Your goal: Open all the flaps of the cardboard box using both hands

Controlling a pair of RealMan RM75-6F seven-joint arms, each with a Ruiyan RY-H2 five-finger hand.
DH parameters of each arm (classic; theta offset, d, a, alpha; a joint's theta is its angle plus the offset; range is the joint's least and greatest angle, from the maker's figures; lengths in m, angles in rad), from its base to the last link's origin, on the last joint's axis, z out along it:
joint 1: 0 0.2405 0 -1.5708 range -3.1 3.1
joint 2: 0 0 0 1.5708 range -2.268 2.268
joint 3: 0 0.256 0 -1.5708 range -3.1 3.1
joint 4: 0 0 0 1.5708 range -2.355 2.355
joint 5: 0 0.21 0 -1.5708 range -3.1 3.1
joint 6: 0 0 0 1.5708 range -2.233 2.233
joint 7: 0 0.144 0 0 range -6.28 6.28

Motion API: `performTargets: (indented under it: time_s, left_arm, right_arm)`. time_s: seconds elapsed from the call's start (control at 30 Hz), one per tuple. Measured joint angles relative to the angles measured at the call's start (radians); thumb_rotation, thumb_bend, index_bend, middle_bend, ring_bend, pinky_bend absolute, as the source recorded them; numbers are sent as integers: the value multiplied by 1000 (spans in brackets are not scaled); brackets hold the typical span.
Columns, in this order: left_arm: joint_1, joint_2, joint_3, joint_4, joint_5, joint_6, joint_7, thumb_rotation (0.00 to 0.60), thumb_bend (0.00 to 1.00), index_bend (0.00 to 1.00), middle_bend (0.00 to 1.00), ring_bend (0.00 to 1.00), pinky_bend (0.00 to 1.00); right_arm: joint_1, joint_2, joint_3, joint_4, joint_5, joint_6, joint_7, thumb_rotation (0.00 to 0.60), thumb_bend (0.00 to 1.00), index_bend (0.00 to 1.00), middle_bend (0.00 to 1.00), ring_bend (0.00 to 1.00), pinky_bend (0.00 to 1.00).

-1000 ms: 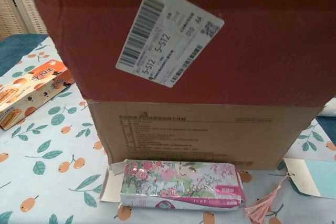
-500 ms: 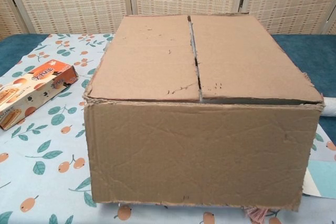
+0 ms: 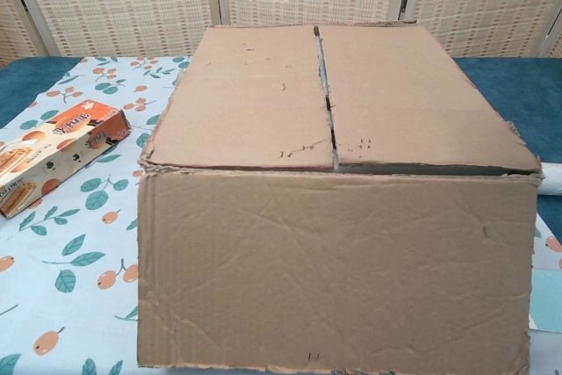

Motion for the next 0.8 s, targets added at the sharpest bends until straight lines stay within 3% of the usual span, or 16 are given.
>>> performTargets:
  time_s: [0.13, 0.27, 0.43, 0.63, 0.8]
  left_arm:
    - [2, 11, 4, 6, 15, 2, -52, 600, 507, 139, 92, 8, 0]
    - [7, 22, 9, 14, 33, 9, -98, 600, 506, 139, 92, 8, 0]
    - [7, 31, 16, 28, 47, 4, -136, 600, 505, 139, 92, 8, 0]
    - [6, 36, 17, 37, 53, 3, -171, 600, 506, 139, 92, 7, 0]
    - [6, 39, 18, 46, 58, 3, -192, 600, 505, 139, 92, 7, 0]
  right_arm:
    - [66, -81, 83, -18, 146, -79, -284, 598, 485, 425, 0, 0, 0]
    - [141, -178, 151, -25, 318, -133, -573, 530, 461, 514, 0, 0, 0]
    - [268, -346, 224, -8, 582, -173, -903, 486, 376, 536, 0, 0, 0]
    - [423, -517, 281, 55, 840, -180, -1101, 427, 261, 587, 0, 0, 0]
    - [505, -590, 302, 127, 931, -168, -1159, 394, 234, 654, 0, 0, 0]
